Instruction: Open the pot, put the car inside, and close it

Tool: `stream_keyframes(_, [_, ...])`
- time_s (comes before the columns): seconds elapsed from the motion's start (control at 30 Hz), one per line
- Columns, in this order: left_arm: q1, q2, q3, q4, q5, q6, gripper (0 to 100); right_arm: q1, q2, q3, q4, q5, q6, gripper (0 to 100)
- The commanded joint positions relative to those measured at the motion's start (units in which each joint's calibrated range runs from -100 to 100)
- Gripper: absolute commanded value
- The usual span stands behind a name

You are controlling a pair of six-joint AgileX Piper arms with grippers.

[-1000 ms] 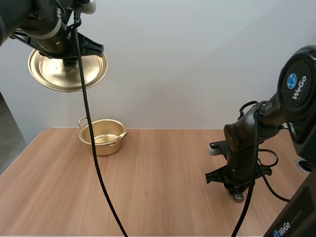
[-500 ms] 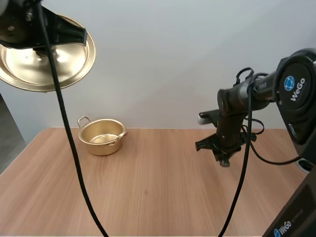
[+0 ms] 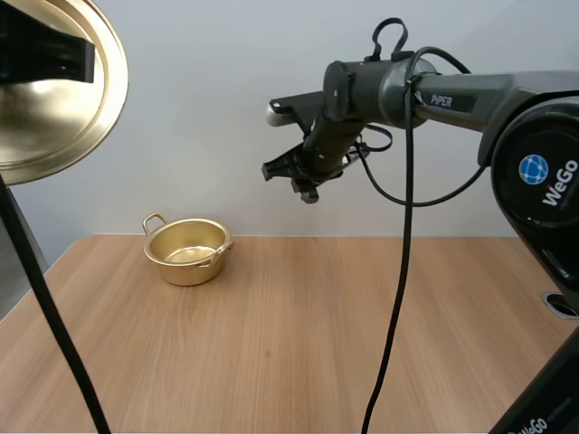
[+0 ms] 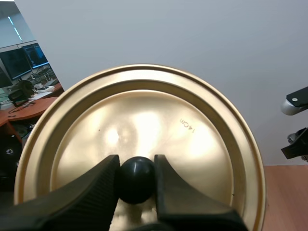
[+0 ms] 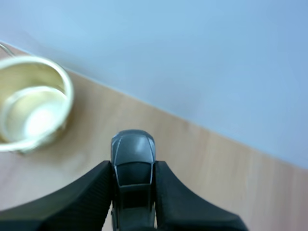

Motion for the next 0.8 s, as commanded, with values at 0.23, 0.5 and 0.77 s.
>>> stream_keyframes(0.23, [0.17,-0.64,-3.75,11.55,0.00,0.02,0,5.70,10.53,-5.05,0.01,-4.17,-0.04,0])
stream_keyframes(0.5, [2.09,-0.75,-6.21,11.29,0.00,0.02,0,8.08,21.53,-13.91,0.01,-5.94,-1.29,0])
stream_keyframes(0.77, [2.40,-0.75,-6.21,9.99,0.00,0.02,0,9.52,32.20,-27.09,0.12,-3.11,-1.36,0])
